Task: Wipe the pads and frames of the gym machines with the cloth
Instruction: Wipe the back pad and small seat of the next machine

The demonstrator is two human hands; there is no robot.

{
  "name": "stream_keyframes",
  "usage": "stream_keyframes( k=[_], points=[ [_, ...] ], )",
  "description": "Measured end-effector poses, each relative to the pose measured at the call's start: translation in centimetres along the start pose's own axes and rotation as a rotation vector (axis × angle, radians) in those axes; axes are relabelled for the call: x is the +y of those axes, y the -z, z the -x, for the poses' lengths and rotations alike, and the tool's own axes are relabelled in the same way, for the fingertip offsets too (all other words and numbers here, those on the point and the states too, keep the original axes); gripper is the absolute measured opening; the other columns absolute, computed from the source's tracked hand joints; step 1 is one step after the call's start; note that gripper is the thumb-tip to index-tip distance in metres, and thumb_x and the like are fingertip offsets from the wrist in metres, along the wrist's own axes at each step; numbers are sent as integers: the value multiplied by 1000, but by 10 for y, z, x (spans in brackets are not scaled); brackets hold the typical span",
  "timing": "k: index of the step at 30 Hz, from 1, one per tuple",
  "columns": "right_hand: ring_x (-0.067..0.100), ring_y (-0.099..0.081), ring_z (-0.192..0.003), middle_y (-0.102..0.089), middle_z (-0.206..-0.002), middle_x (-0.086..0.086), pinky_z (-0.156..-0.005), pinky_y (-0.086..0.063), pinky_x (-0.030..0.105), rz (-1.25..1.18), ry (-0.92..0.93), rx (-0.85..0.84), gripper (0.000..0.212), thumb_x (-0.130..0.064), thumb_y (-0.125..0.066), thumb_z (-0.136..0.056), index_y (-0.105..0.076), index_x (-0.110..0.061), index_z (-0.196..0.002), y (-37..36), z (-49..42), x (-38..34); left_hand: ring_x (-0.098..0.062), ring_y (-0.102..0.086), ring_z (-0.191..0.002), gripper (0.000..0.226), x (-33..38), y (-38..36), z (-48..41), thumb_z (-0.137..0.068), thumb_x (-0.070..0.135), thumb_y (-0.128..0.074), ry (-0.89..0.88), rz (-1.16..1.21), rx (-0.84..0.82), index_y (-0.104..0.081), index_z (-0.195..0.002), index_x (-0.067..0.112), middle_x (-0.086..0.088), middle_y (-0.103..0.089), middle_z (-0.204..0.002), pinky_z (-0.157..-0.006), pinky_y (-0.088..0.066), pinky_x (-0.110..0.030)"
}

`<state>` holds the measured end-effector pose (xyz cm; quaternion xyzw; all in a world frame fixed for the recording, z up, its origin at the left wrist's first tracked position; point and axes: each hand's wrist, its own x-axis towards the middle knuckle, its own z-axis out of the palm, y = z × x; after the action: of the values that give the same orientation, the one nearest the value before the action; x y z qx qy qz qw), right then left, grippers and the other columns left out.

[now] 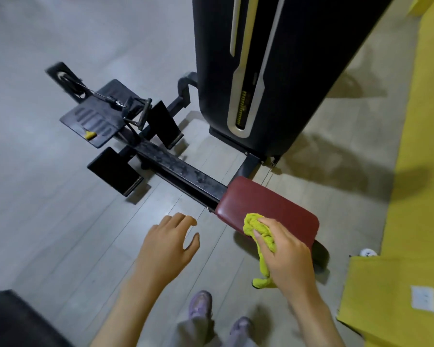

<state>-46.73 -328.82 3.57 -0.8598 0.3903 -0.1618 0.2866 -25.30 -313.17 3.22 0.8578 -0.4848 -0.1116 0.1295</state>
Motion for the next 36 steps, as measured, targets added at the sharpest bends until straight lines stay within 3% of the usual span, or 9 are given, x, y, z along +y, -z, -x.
stream_keyframes(
  k=[7, 13, 17, 23, 29, 36],
  points=[
    [13, -69, -100, -71, -112, -19, -77, -56, 36, 15, 7, -50, 22, -41, -64, -99, -64, -37, -121, 36, 31, -60, -18, -62, -99, 27, 12, 81, 56, -96, 44, -57, 177, -33, 55, -66, -113, 26, 8, -67, -114, -75, -48, -32],
    [4, -67, -94, -70, -109, -22, -75, -57, 32, -49, 146, -82, 20, -42, -60, -101, -63, -37, -120, 33, 20, -107, -17, -61, -99, 24, -11, 112, 97, -98, 42, -56, 330, -8, 139, -66, -113, 26, 9, -67, -113, -74, -45, -30],
    [2, -63, -87, -70, -101, -22, -70, -47, 25, -97, 186, -50, 19, -38, -66, -98, -66, -35, -117, 14, -3, -150, -14, -60, -94, 24, -43, 130, 111, -99, 43, -54, 410, 7, 171, -65, -113, 26, 10, -64, -116, -69, -42, -28],
    [-8, -53, -82, -59, -93, -31, -70, -37, 7, -112, 278, -49, 20, -34, -71, -96, -69, -33, -116, -42, -53, -230, -15, -60, -93, 18, -134, 155, 104, -99, 44, -54, 556, 25, 297, -64, -108, 32, 13, -64, -109, -65, -50, -32],
    [7, -65, -80, -69, -91, -18, -69, -55, 30, -122, 295, -46, 20, -39, -67, -96, -68, -32, -116, -124, -112, -342, -20, -62, -86, 16, -259, 208, 73, -97, 39, -59, 602, 42, 376, -67, -102, 26, 10, -66, -101, -63, -45, -32],
    [0, -56, -74, -60, -86, -26, -63, -34, 5, -35, 396, -123, 18, -37, -68, -97, -67, -34, -114, -200, -193, -467, -17, -63, -90, 17, -396, 275, 40, -98, 39, -56, 586, 45, 369, -66, -106, 27, 12, -66, -103, -69, -52, -36]
  ],
)
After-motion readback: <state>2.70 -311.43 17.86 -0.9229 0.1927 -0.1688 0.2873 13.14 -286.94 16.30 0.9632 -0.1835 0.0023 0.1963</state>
